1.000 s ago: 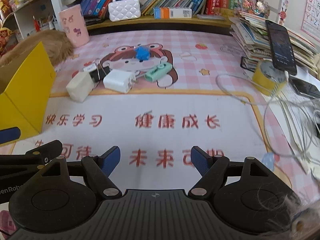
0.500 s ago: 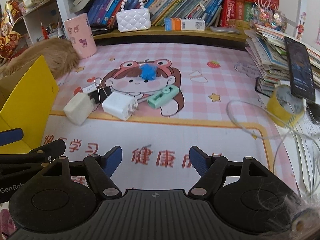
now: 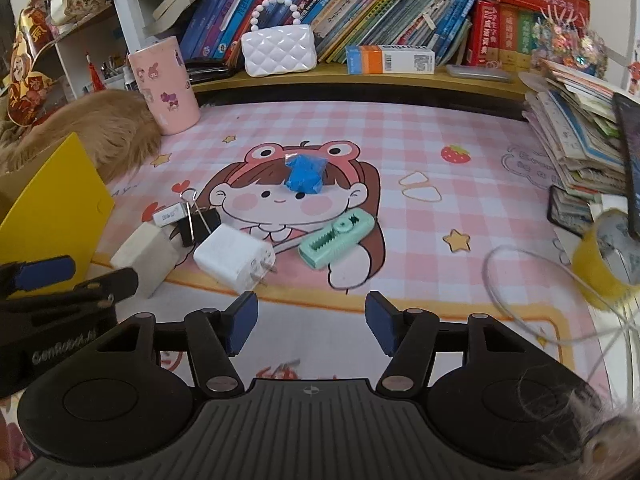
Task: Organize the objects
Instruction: 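Grasp the white eraser with the left tool while the right tool grasps the mint-green tape dispenser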
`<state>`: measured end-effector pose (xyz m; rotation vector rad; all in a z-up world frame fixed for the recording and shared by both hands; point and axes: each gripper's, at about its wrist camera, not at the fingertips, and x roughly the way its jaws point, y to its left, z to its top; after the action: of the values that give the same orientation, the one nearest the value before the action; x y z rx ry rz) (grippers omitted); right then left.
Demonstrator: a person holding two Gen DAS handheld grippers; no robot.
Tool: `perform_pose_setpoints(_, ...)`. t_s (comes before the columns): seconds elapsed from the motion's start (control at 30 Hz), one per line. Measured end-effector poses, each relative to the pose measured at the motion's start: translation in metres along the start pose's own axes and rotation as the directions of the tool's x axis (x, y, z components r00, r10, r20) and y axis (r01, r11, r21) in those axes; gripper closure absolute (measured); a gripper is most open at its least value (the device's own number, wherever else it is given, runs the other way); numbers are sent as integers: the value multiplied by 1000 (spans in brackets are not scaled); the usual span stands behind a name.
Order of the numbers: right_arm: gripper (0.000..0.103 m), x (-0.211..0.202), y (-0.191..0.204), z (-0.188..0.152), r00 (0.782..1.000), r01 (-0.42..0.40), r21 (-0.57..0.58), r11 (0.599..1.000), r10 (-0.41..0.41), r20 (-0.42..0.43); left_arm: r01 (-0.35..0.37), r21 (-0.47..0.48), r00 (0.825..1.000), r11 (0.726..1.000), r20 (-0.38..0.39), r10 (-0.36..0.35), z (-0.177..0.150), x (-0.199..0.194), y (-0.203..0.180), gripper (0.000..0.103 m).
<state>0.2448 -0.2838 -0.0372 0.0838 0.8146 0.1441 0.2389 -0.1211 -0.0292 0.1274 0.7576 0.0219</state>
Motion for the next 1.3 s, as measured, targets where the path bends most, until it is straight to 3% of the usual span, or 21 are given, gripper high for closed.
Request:
perform_pose_setpoints(0.4,45,42,-15,23,999,41,43,998,-41,11,-29,-3,996,1000,-86,29,7,56,1,46)
perform_pose_setpoints(0.57,42,62,-16,36,997,67,27,997,-68,34,14,4,996,1000,-93,-13,2,65,-1,71)
perform_pose_setpoints(0.77,43,83,-14,46,996,85,12,996,-85,3,62,-35,996,997,-62,-64,3,50,5,78)
perform_pose_setpoints(0.93,52,91,-14,43,995,96,-6,995,-96,-20,111,-57,993,992,-37,-114,7,30,5,79)
perform_pose_setpoints(1.07,79,88,-17,41,995,99,-23,995,-99,0,133,-50,991,990,-26,-134,9,19,3,79)
perform_pose_setpoints(1.3,80,64,-23,39,993,111,9,994,-112,49,155,-52,988,987,-16,-156,3,3,3,79)
